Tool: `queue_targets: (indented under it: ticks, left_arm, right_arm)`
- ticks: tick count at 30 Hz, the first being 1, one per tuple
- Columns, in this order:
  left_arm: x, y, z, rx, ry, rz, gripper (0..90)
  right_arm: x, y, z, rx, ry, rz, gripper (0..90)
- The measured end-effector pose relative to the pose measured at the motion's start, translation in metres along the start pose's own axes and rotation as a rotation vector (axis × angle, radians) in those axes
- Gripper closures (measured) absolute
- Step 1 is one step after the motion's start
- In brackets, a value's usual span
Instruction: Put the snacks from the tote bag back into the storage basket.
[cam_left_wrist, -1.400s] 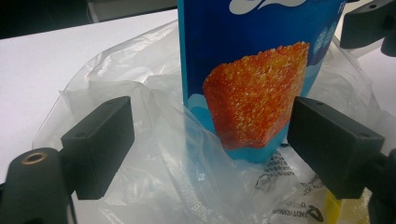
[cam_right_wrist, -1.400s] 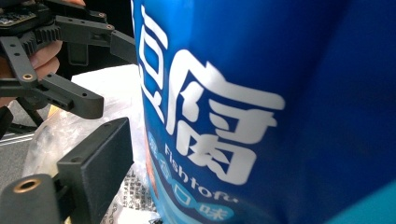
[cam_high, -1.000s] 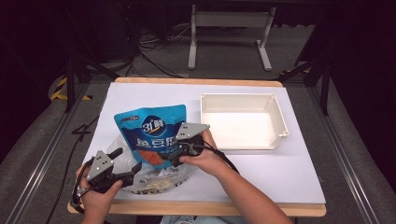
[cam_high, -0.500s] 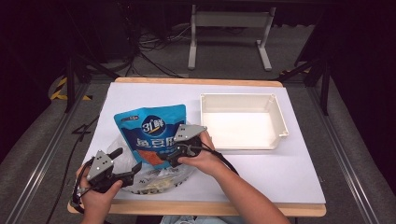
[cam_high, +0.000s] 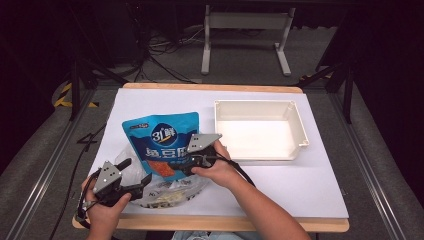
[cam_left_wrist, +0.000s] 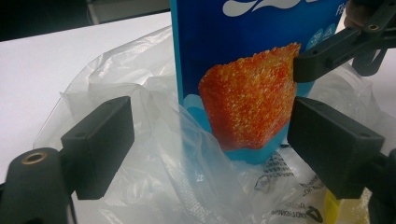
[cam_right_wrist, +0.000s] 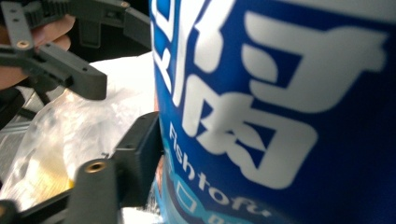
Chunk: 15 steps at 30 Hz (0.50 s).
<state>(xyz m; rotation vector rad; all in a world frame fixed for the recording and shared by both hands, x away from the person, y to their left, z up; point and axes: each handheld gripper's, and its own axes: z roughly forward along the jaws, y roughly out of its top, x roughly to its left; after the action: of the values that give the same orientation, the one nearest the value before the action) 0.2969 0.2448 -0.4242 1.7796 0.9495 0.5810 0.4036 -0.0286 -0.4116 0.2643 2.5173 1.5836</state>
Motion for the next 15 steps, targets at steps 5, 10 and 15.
queue_targets:
  ticks: [5,10,15]
  left_arm:
    - [-0.0004,0.0000,0.0000,0.001,0.001,0.001,15.6]
    - [-0.0002,-0.0003,0.0003,0.001,0.000,-0.003,15.5]
    - [0.0000,-0.0003,0.0003,-0.002,0.000,-0.004,15.5]
  right_arm:
    - [-0.0006,0.0006,-0.0011,0.010,0.009,-0.008,44.7]
    - [-0.0011,0.0011,-0.0015,0.014,0.009,-0.015,47.5]
    - [-0.0003,0.0016,-0.0019,0.016,0.009,-0.014,49.2]
